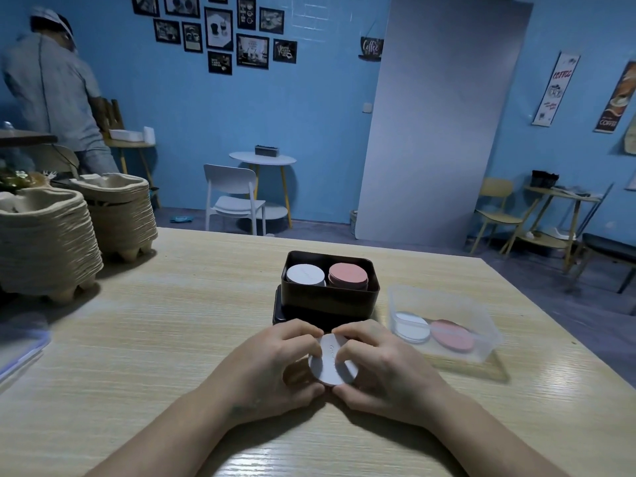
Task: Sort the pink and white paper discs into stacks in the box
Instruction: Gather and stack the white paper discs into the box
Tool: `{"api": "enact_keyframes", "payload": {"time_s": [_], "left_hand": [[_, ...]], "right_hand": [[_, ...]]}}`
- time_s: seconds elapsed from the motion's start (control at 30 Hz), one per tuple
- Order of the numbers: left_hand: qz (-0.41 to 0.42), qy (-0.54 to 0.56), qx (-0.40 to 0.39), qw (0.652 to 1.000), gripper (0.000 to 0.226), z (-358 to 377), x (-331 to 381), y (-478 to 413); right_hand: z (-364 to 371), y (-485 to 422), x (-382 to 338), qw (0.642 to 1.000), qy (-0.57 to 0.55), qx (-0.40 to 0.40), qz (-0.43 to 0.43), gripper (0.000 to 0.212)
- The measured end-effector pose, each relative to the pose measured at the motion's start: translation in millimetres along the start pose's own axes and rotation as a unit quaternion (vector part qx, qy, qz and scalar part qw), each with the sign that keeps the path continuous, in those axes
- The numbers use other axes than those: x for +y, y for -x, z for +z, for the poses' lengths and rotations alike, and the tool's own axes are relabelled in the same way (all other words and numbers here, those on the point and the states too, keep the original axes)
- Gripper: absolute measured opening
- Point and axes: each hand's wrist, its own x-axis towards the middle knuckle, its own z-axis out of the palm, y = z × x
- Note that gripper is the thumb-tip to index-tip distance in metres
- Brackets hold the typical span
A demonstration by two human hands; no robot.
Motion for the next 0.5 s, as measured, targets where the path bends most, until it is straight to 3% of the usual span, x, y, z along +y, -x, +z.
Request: {"api": "enact_keyframes", "payload": {"time_s": [0.23,0.37,0.5], "left_hand": [[-0.024,0.000,0.033,0.999,0.025,-23,-7,2],[-0.023,-0.041,0.025,0.999,0.025,-36,-14,-5],[-0.047,-0.026,0.036,0.998,0.021,-31,-25,4]], "right_hand": [[-17,-12,10,0.996,-0.066,0.025,0.052,0.024],[-32,-52,21,0.993,-0.073,0.088,0.033,0.027],[-37,-105,32,0.990,-0.076,0.081,0.084,0.027]]}}
